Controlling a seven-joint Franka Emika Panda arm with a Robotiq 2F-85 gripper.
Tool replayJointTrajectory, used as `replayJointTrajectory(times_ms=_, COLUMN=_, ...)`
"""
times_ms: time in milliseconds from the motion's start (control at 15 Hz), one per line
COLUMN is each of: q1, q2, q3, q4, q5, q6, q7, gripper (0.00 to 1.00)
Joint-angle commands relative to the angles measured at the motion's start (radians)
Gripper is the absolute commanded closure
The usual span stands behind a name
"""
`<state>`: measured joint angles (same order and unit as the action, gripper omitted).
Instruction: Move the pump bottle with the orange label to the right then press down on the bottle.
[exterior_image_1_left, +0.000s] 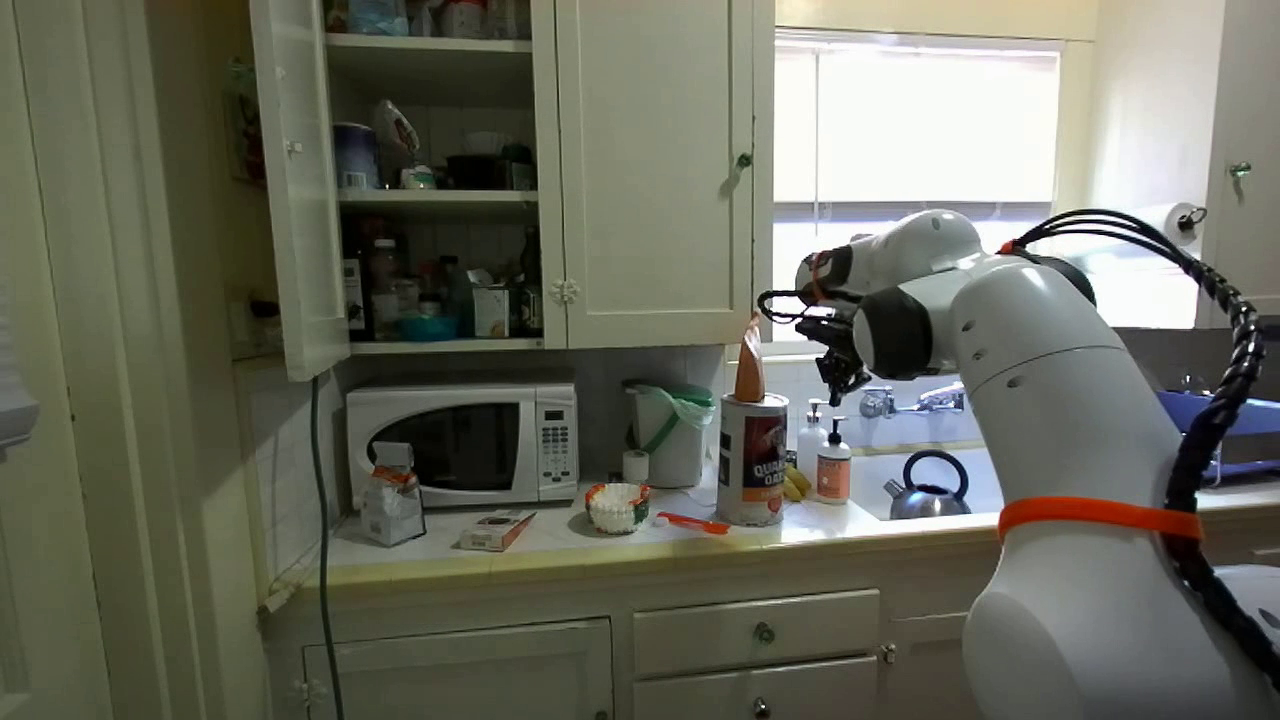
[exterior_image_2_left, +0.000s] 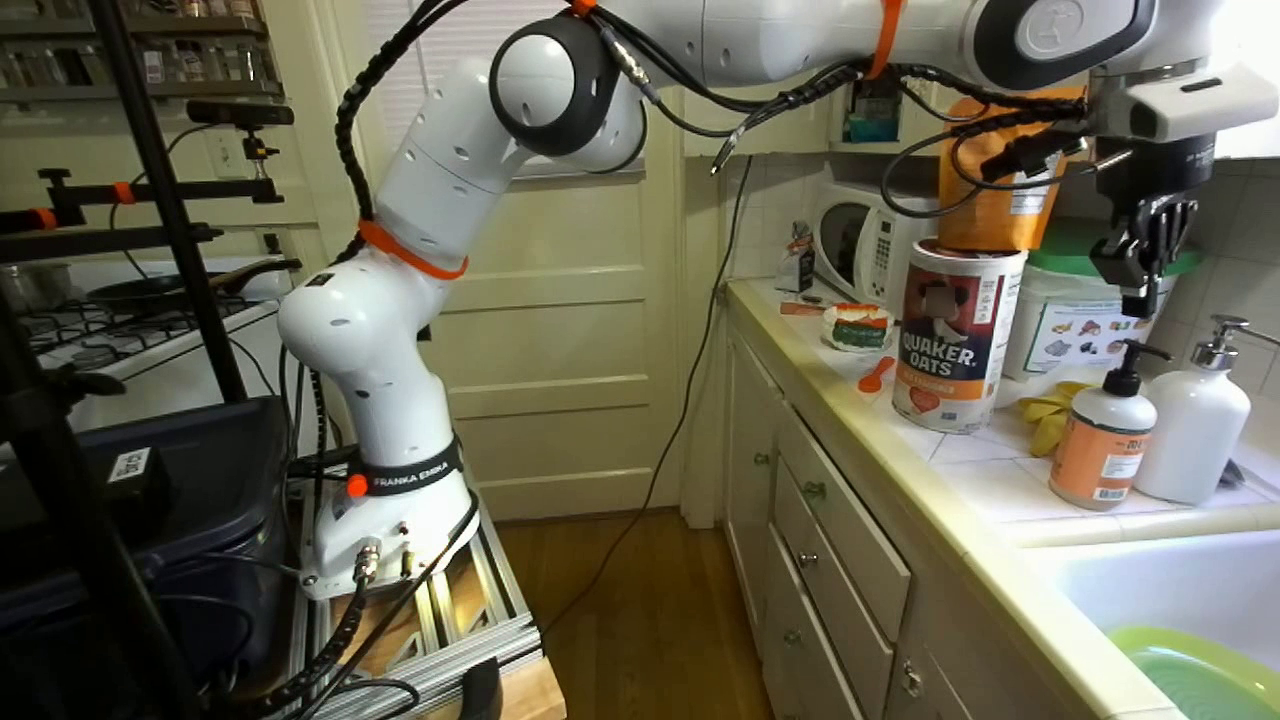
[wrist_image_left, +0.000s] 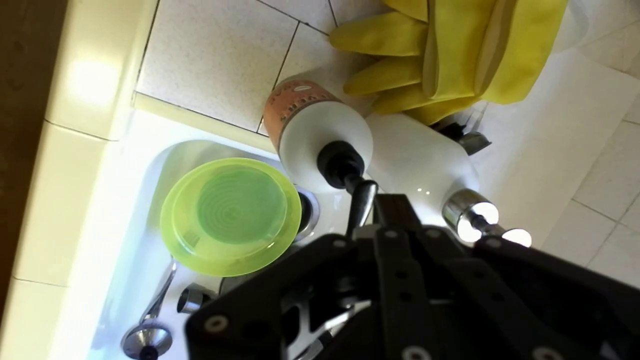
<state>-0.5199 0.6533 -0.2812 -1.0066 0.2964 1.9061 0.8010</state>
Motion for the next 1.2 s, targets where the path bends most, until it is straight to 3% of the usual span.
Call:
replayJointTrajectory(times_ms=0, q1=-0.023, q2=0.053, q3=0.010, q4=0.087, q5=0.006, q6=-0.059, q7=0.047, gripper=1.00)
replayJointTrajectory(times_ms=1133, q1=-0.052, q2=0.142, q3=0.021, q4=0.222, q5=-0.016, q6=-0.152, q7=0.156, gripper=1.00)
